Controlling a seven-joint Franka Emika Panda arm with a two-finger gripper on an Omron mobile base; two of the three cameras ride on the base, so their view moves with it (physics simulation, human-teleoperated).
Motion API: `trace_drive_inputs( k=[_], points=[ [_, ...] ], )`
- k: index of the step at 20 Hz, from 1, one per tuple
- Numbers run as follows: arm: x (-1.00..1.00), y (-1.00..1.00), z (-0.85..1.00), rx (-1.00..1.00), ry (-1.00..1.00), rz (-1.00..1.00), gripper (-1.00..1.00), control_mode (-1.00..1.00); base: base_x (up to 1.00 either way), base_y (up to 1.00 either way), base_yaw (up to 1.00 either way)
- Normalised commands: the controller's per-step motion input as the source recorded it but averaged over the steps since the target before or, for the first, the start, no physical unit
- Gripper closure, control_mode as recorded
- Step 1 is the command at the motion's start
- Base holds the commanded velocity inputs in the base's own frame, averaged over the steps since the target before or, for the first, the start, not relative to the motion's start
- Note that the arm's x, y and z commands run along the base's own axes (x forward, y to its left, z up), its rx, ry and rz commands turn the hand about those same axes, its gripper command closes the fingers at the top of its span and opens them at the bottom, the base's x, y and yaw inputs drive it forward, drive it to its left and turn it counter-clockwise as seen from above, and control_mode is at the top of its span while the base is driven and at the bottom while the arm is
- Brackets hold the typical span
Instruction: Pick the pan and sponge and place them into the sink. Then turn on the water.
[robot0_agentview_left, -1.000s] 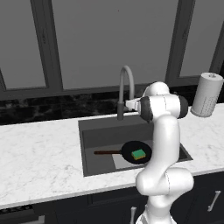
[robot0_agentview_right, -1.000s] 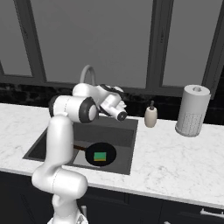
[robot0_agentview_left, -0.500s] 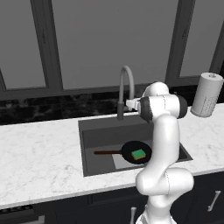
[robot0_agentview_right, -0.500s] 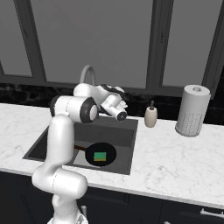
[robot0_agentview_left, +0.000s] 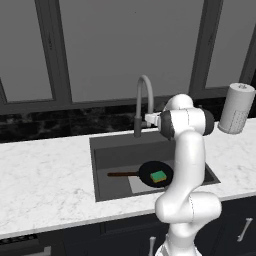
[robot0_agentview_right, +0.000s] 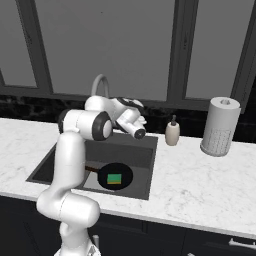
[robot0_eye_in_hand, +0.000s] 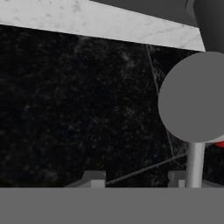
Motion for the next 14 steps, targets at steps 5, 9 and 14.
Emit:
trace_drive_inputs(
  k=[5,9,14],
  points=[
    [0.00,-0.62,-0.30,0.04,0.00,0.01,1.00,-1.00,0.00,0.00,0.00],
    [0.00,-0.66,-0.43,0.04,0.00,0.02,1.00,-1.00,0.00,0.00,0.00],
    [0.00,-0.71,-0.61,0.01,0.01,0.03,1.00,-1.00,0.00,0.00,0.00]
  ],
)
